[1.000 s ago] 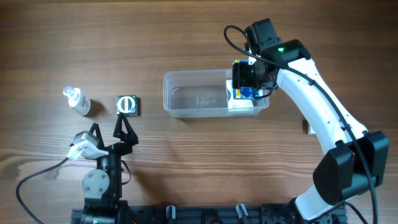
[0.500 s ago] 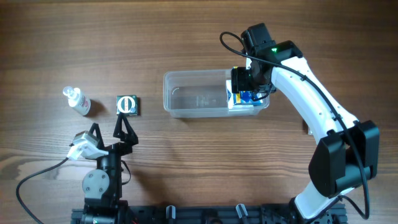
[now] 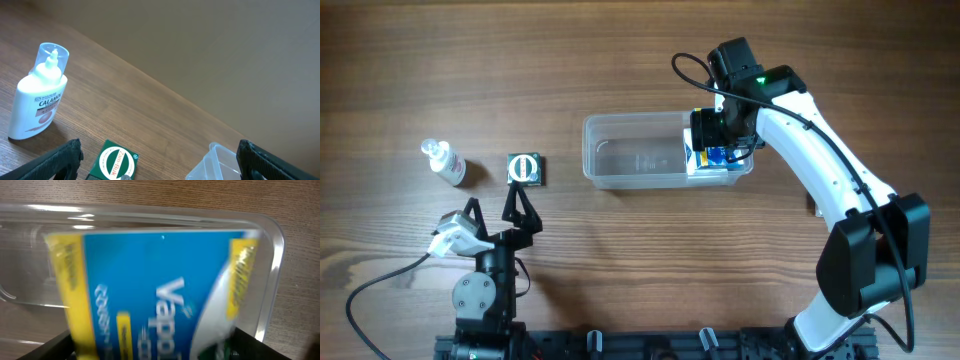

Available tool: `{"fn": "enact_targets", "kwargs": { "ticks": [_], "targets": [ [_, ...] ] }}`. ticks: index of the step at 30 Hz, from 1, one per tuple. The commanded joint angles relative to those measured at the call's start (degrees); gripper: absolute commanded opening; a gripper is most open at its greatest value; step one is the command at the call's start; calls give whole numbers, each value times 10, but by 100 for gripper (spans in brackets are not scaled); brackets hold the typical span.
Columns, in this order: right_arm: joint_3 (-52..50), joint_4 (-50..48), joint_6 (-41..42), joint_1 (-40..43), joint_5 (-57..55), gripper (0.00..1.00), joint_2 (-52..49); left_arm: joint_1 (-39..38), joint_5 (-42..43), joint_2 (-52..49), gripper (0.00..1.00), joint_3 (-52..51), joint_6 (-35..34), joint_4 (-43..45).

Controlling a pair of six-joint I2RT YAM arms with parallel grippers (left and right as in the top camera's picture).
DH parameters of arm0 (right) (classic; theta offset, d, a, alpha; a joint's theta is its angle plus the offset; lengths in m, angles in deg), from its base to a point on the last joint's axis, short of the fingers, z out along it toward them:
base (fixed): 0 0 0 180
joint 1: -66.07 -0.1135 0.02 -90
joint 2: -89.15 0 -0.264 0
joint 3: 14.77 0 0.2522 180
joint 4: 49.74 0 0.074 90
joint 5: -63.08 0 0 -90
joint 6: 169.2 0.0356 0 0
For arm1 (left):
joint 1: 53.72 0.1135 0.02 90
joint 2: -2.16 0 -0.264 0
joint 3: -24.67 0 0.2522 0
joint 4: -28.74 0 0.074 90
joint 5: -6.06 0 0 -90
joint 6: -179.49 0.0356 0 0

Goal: Pack container
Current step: 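Carry the VapoDrops box into the container's right end and release, then move the right gripper down and grasp the white-green Panadol box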

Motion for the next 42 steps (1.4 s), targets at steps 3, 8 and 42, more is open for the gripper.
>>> {"fn": "enact_targets", "kwargs": {
  "ticks": [3,8,42],
  "targets": [
    [-1,-1,-5,-3,6,82,-8,5,-3,3,100,-3,3,0],
    [-1,-1,-1,-3,6,84,-8,5,-3,3,100,-3,3,0],
    [93,232,591,367,-85,100,24,5,-3,3,100,-3,3,0]
  ]
}}
